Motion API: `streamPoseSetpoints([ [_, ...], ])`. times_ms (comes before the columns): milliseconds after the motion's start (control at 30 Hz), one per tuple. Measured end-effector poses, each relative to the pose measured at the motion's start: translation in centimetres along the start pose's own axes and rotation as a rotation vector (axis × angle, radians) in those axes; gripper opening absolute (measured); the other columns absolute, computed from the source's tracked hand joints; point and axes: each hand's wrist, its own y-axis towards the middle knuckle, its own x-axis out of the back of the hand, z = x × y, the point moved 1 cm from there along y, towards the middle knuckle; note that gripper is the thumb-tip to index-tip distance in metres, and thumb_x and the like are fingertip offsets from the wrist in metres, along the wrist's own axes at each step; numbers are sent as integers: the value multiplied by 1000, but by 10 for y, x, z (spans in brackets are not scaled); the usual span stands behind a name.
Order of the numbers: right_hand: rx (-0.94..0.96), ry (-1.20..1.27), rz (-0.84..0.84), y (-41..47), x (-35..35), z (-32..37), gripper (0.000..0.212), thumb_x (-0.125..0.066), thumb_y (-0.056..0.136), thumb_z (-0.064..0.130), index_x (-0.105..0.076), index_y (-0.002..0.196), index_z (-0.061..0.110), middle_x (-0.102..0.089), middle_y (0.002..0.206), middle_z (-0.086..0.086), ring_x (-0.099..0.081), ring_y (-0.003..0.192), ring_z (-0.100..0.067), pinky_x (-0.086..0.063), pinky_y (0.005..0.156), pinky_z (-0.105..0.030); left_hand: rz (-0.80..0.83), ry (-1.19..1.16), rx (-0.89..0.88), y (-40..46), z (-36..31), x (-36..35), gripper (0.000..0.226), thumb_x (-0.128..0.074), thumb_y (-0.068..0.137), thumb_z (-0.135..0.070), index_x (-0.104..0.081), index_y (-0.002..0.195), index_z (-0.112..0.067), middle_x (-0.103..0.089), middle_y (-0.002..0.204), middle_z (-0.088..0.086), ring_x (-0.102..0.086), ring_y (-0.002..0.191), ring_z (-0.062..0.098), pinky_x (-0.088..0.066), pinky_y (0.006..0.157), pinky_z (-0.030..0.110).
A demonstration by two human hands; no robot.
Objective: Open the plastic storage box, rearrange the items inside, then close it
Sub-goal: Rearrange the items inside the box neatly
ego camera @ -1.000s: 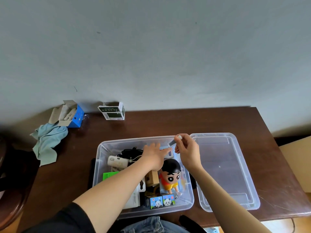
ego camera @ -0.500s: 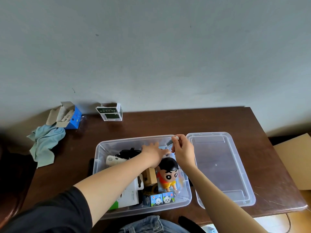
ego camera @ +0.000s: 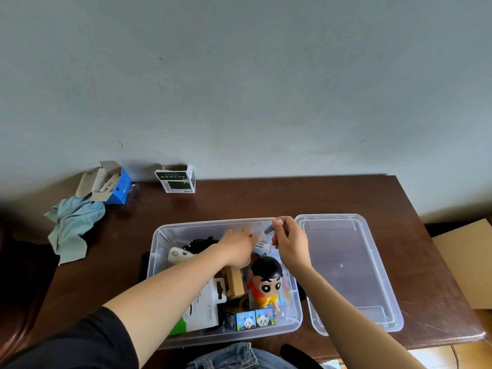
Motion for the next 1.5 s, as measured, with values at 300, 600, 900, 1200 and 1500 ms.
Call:
streamPoseSetpoints([
  [300,-3,-32,15,0,1,0,21,-47,98,27,-59,81,20,-62,59,4,-55,51,-5,-48,55,-25,72,-28,30,-1,6,-1,50,-47,89,-24,-33,136,-33,-47,130,13,-43,121,31,-33,90,38],
  [600,-8,7,13,-2,0,0,23,-47,98,28,-59,80,22,-64,62,3,-54,50,-3,-45,48,-15,44,108,71,-14,7,1,46,-59,85,-19,-45,129,-25,-54,122,8,-56,109,31,-44,80,36],
  [900,3,-27,-54,-4,-3,0,26,-46,98,26,-55,74,29,-62,58,8,-54,49,-2,-42,47,-12,-222,-1044,-82,-105,52,12,56,-81,73,-10,-54,116,-33,-65,113,-15,-59,104,-5,-44,85,7],
  [1200,32,-99,-55,-3,-7,1,22,-45,98,27,-59,82,23,-64,66,8,-55,53,-6,-44,46,-13,242,-824,100,-166,99,-8,83,-79,71,-45,-26,135,-54,-53,114,-22,-55,93,-10,-44,77,7],
  [1500,4,-71,-39,-2,-6,2,17,-47,98,28,-58,86,23,-60,64,8,-54,54,-8,-44,46,-12,-12,-504,202,-116,70,26,47,-57,85,-56,-53,124,-30,-53,118,-9,-54,101,6,-46,87,25],
])
